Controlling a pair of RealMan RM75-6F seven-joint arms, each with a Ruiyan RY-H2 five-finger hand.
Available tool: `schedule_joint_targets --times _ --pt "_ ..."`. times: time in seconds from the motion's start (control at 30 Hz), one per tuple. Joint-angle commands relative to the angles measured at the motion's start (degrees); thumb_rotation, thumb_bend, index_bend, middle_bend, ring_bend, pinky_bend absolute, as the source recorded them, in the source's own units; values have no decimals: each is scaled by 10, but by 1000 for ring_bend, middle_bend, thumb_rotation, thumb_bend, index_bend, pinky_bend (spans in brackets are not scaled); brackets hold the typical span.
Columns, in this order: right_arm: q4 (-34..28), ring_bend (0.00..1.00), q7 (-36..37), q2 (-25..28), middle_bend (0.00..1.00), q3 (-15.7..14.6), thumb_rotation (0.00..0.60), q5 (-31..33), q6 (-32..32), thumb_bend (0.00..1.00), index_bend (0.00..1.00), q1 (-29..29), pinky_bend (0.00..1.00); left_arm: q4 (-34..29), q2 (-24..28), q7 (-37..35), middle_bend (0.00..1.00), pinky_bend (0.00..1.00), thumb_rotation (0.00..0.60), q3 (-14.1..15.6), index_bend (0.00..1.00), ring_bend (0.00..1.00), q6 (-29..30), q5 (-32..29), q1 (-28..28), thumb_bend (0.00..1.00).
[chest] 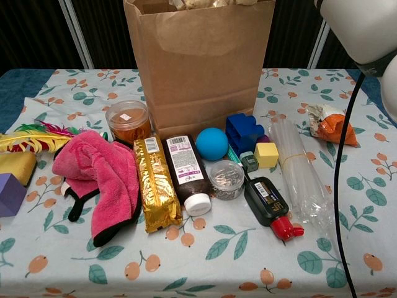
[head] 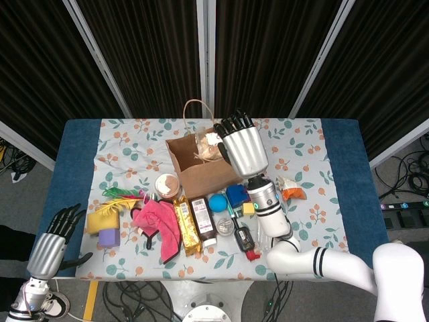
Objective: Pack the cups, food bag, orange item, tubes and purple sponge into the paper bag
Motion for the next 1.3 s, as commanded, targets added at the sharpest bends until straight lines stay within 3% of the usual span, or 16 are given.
schedule_joint_targets --times 0.03,0.27,0.5,0.93,1.3 --pt "-2 351 -1 3 455 7 600 6 9 234 455 -2 232 0 0 0 67 69 600 1 87 27 1 1 1 0" --pt "23 351 -19 -4 450 21 600 53 0 227 456 5 232 1 1 -4 66 69 600 0 87 27 -2 -3 1 0" --pt "-2 335 -25 3 425 13 600 131 -53 126 338 2 200 1 0 -10 67 69 600 0 87 28 -5 -5 0 0" --pt "-35 337 -37 22 429 -13 600 186 -103 163 337 13 204 0 0 -9 67 69 600 1 87 27 -8 -6 0 0" --pt "-70 337 -5 33 429 6 600 142 -46 176 337 19 209 -2 -1 -13 66 69 600 1 87 28 -10 -7 -1 0"
